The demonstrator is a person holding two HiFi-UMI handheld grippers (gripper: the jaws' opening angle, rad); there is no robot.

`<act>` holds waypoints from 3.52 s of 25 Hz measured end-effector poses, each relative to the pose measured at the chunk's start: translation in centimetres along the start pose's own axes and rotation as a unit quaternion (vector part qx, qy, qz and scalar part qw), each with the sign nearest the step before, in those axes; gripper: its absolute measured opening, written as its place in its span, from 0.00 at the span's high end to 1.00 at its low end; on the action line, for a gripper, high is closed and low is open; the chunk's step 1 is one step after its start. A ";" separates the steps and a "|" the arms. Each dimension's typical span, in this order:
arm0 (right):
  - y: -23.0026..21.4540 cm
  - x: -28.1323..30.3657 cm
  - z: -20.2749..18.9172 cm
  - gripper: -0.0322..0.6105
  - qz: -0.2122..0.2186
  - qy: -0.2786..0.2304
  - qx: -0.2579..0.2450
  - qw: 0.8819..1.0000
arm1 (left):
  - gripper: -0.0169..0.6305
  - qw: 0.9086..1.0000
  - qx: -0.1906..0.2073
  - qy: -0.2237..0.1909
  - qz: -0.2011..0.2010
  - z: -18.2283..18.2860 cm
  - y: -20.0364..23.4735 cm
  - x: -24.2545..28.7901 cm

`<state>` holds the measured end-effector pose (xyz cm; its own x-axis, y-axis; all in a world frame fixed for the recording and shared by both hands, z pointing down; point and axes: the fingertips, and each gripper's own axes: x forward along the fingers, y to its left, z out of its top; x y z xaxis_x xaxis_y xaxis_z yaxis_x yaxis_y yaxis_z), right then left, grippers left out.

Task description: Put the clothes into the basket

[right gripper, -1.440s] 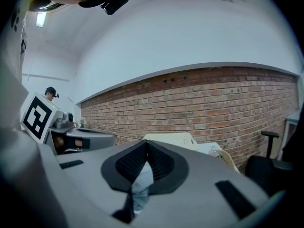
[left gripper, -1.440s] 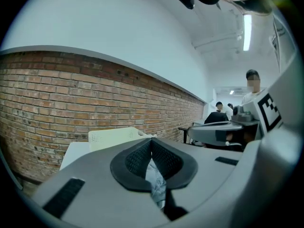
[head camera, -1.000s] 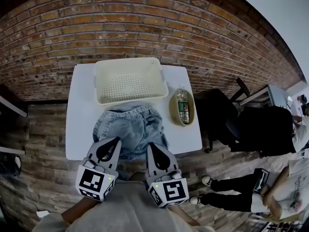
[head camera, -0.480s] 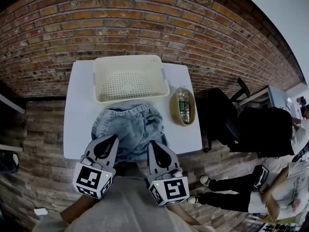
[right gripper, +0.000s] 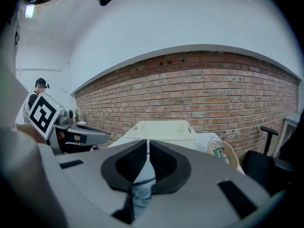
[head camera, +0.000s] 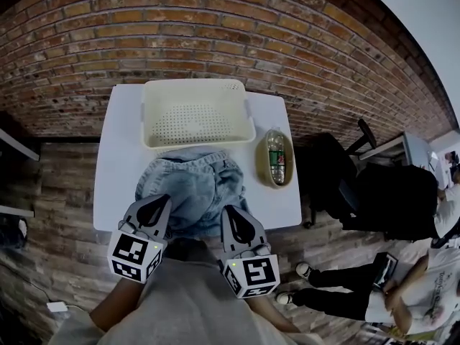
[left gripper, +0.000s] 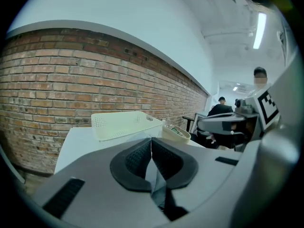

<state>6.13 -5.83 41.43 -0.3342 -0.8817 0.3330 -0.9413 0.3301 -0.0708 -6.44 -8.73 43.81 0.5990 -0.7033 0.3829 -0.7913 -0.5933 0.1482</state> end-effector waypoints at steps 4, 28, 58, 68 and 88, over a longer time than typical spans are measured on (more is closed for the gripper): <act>-0.3 0.7 -0.6 0.94 0.009 0.012 -0.001 1.000 | 0.96 1.000 -0.011 0.016 0.005 -1.0 1.0 0.5; -6.1 4.7 -9.6 0.19 0.007 0.168 0.089 0.982 | 0.29 0.988 -0.073 0.138 0.016 -7.3 6.4 3.1; -7.8 10.2 -18.6 0.05 0.044 0.330 0.172 0.927 | 0.10 0.944 -0.157 0.282 -0.070 -15.7 8.0 8.1; -7.2 9.9 -21.0 0.05 0.098 0.340 0.207 0.912 | 0.09 0.934 -0.165 0.296 -0.111 -17.7 5.2 9.2; -1.5 13.1 -18.6 0.40 0.270 0.342 0.147 0.888 | 0.18 0.910 -0.177 0.297 -0.229 -16.4 1.2 11.6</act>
<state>4.08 -11.58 63.35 -0.7281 -0.1786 0.6618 -0.6583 0.4511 -0.6026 -2.45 -11.16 63.40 0.7865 -0.0155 0.6174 -0.5289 -0.5331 0.6604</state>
